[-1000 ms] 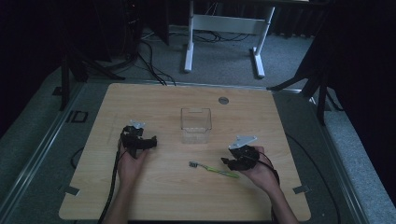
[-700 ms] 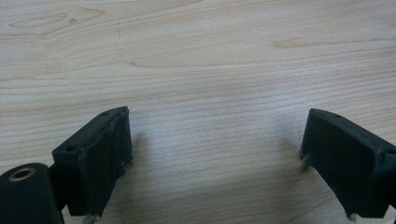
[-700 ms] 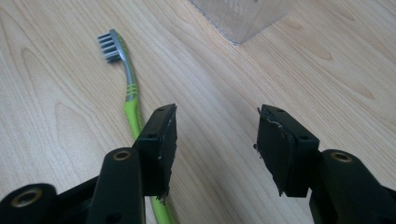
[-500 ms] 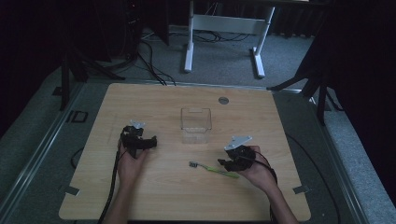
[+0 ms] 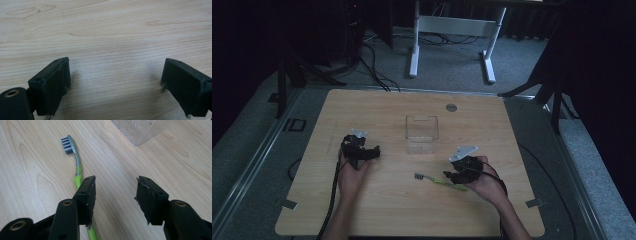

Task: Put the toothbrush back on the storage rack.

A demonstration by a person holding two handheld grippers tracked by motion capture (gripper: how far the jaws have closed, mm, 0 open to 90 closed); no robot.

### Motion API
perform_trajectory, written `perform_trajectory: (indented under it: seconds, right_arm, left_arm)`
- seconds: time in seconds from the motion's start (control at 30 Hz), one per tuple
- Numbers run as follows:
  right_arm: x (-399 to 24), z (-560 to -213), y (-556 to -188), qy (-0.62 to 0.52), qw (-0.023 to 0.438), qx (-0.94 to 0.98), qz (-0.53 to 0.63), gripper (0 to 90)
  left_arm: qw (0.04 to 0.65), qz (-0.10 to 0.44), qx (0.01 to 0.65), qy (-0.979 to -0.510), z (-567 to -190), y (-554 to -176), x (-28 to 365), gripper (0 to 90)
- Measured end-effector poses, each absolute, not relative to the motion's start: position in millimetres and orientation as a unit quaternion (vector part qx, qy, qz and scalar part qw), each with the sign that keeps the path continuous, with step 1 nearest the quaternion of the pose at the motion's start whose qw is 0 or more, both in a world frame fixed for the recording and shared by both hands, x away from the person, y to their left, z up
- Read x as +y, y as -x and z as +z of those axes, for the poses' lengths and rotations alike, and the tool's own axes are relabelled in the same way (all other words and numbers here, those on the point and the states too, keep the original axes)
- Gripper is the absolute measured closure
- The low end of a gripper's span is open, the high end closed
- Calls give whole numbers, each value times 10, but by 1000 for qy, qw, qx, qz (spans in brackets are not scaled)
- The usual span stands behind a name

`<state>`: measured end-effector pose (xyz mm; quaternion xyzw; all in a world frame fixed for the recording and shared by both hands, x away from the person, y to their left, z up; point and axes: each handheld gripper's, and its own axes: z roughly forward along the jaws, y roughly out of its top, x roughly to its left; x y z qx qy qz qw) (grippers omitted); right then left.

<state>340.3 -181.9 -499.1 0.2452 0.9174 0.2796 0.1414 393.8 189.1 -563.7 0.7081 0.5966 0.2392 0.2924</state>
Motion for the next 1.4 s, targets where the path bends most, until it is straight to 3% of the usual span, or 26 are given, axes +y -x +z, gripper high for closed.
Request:
perform_trajectory:
  seconds: [1.4]
  right_arm:
    - [-1564, -4893, -3413, -202, 134, 939, 242, 529]
  left_arm:
    - [292, 239, 597, -708, -5638, -3938, 1891, 92]
